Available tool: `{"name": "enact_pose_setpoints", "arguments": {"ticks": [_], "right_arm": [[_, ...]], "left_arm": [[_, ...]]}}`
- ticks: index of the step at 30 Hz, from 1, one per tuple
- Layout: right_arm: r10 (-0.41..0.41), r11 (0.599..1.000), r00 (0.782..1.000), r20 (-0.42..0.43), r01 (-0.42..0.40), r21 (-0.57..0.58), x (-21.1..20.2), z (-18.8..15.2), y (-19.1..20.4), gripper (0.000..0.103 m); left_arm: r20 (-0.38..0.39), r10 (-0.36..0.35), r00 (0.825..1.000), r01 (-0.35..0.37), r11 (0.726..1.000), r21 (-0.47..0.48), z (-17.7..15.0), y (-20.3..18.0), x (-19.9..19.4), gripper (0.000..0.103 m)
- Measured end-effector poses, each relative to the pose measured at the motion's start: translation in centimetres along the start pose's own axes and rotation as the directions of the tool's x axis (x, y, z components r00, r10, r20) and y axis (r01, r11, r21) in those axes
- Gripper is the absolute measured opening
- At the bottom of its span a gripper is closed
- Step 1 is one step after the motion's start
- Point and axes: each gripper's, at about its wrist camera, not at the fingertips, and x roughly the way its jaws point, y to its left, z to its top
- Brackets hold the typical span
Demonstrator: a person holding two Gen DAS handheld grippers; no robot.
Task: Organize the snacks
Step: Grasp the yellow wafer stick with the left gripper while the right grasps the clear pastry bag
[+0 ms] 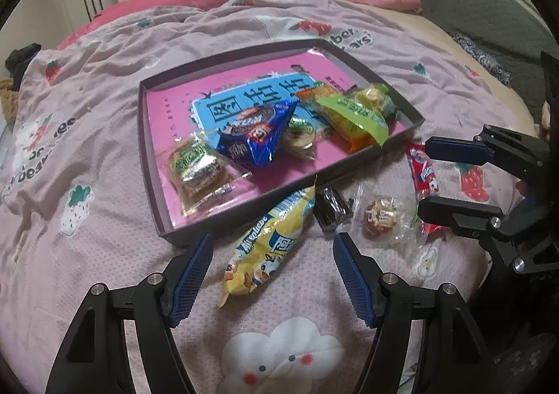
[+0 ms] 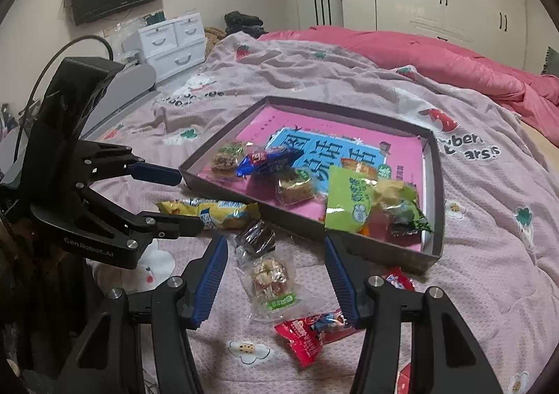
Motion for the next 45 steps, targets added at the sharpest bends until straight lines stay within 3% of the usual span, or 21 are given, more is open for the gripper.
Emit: {"name": "enact_pose_setpoints", "arguments": {"ticks": [10,20,26,29,31,33,38,42,45], "right_arm": [[0.015,0.998,0.994,-0.106,-0.022,-0.064,2.7,-1.0,1.1,0.057],[-0.026,0.994,0.986,-0.165,0.008,-0.108,5.1,-1.6,0.9,0.057],[-0.047,0.986,0.984,-0.175,0.017,-0.166,5.9,-1.8,1.3,0.043],[-0.031,0.989,0.984,-0.173,0.005,-0.149,5.8,-1.6,1.0,0.041],[-0.009,0.992,0.986,-0.167,-0.012,-0.126,5.4,-1.5,0.7,0.04],[0.008,0.995,0.987,-0.162,-0.024,-0.098,5.1,-1.2,0.3,0.04],[0.071,0.997,0.992,-0.107,-0.075,-0.03,3.5,-0.6,-0.4,0.039],[0.123,0.992,0.992,-0.041,-0.122,0.017,2.1,0.0,-1.1,0.039],[0.152,0.987,0.988,0.009,-0.152,0.047,1.2,0.5,-1.5,0.039]], "left_arm": [[-0.047,0.001,0.999,-0.001,1.0,0.006,-0.7,0.4,2.3,0.073],[-0.061,0.009,0.998,-0.008,1.0,0.009,-0.7,0.6,4.0,0.073],[-0.072,0.012,0.997,-0.01,1.0,0.019,-0.8,0.3,4.8,0.073],[-0.071,0.005,0.997,-0.005,1.0,0.005,-0.7,0.4,4.9,0.073],[-0.069,0.009,0.998,-0.009,1.0,0.001,-0.5,0.4,5.0,0.068],[-0.064,0.011,0.998,-0.011,1.0,0.004,-0.5,0.1,4.9,0.054],[-0.059,-0.027,0.998,0.026,1.0,-0.016,-0.4,0.0,4.6,0.031],[-0.057,-0.091,0.994,0.087,0.994,-0.062,-0.5,0.5,3.6,0.023],[-0.042,-0.097,0.994,0.094,0.993,-0.07,-0.4,0.5,2.5,0.022]]}}
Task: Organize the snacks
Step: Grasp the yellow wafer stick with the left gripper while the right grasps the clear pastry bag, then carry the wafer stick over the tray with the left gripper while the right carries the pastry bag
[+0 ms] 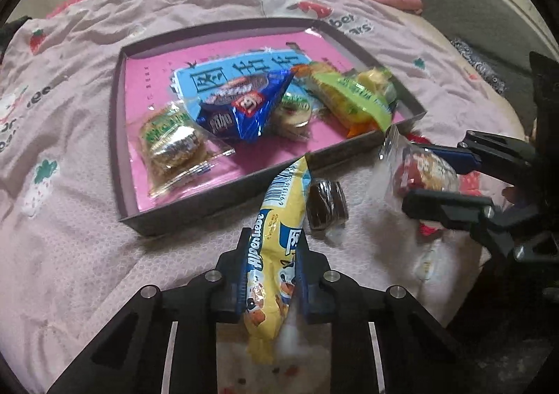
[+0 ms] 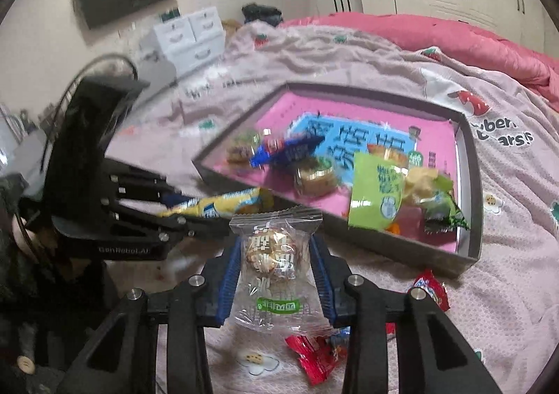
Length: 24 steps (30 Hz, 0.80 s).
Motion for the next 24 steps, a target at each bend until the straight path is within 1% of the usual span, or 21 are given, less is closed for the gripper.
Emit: {"name": "enact_pose_setpoints", "arguments": {"ticks": [3,5,7,10,17,20,23,24], "right_arm": [[0.011,1.0,0.999,0.049,-0.012,0.021,-0.8,0.5,-0.3,0.039],[0.013,0.999,0.997,0.081,-0.016,0.039,-1.5,0.8,-0.6,0.039],[0.013,0.998,0.994,0.11,-0.019,0.06,-2.0,1.0,-1.1,0.039],[0.002,0.997,0.99,0.139,-0.013,0.081,-2.7,1.3,-1.7,0.039],[-0.025,0.99,0.98,0.199,-0.003,0.139,-3.8,1.8,-3.4,0.039],[-0.048,0.988,0.974,0.219,0.013,0.157,-4.3,1.9,-3.9,0.039],[-0.082,0.984,0.967,0.242,0.039,0.176,-4.7,2.0,-4.5,0.039],[-0.088,0.982,0.964,0.25,0.042,0.183,-4.9,2.1,-4.7,0.039]], "left_arm": [[0.024,-0.012,1.0,0.013,1.0,-0.016,0.2,0.0,-1.5,0.021],[0.066,-0.024,0.997,0.027,0.999,-0.041,0.5,0.2,-2.9,0.021],[0.096,-0.022,0.995,0.027,0.998,-0.058,0.8,0.6,-3.9,0.021],[0.162,-0.018,0.987,0.034,0.995,-0.094,1.6,1.1,-5.6,0.021],[0.214,0.042,0.976,-0.012,0.99,-0.141,2.4,2.0,-6.4,0.021],[0.225,0.044,0.973,-0.006,0.986,-0.165,2.9,2.4,-6.2,0.021],[0.26,0.036,0.965,0.016,0.981,-0.192,3.4,2.6,-6.4,0.021],[0.263,0.044,0.964,0.009,0.98,-0.197,3.6,2.6,-6.3,0.021]]}}
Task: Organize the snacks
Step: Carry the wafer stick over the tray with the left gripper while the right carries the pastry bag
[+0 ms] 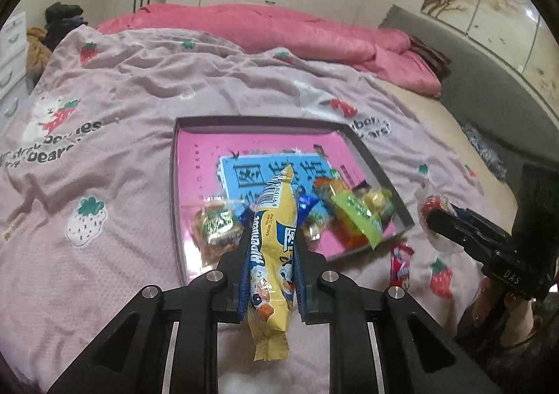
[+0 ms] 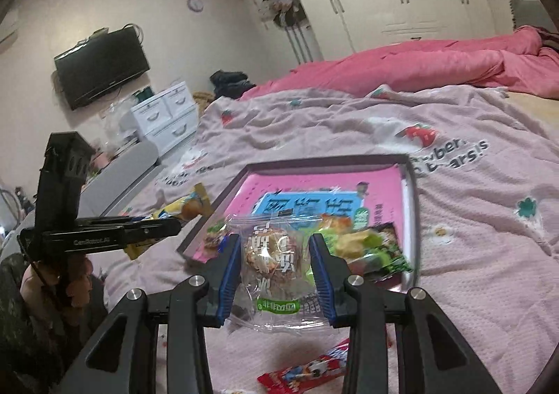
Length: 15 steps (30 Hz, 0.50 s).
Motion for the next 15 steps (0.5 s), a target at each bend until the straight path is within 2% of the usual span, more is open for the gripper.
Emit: {"name": "enact_pose_setpoints", "arguments": {"ticks": [8,15], "right_arm": [[-0.082,0.994,0.996,0.04,0.079,0.075,-0.2,1.1,-2.8,0.039],[-0.141,0.979,0.99,0.028,0.135,0.151,0.0,1.1,-5.1,0.039]], "left_arm": [[0.032,0.038,0.999,-0.037,0.999,-0.017,1.3,0.0,1.7,0.021],[0.008,0.083,0.997,-0.083,0.997,0.003,0.9,0.1,4.4,0.021]]}}
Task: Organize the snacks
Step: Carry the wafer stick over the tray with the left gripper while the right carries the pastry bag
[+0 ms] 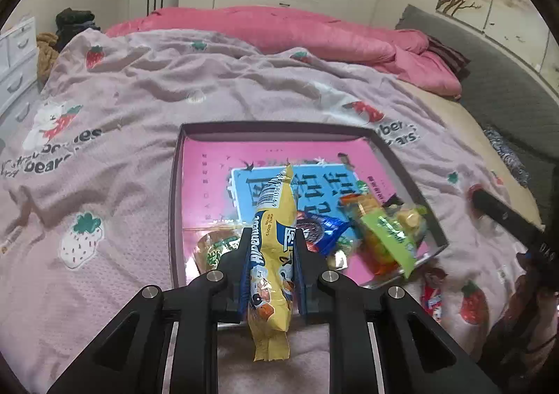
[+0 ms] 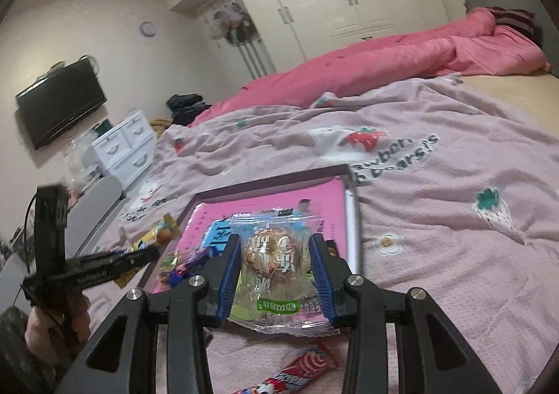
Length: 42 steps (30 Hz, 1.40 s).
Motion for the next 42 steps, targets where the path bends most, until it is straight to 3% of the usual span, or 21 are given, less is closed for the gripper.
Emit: {"name": "enact_pose_setpoints", "arguments": {"ticks": [13,22,42], "right_arm": [[-0.075,0.997,0.993,-0.093,0.078,0.024,2.7,-1.2,-1.2,0.04],[-0.107,0.994,0.982,-0.154,0.104,-0.024,4.8,-2.1,-0.6,0.04],[-0.126,0.989,0.982,-0.14,0.114,-0.095,6.7,-1.7,0.2,0.04]], "left_arm": [[-0.033,0.022,0.999,-0.021,0.999,0.03,-0.5,-0.3,2.6,0.021],[-0.036,0.023,0.999,-0.022,0.999,0.039,-0.4,-0.5,2.9,0.021],[-0.043,0.024,0.999,-0.022,0.999,0.046,-0.4,-0.5,3.1,0.021]]}}
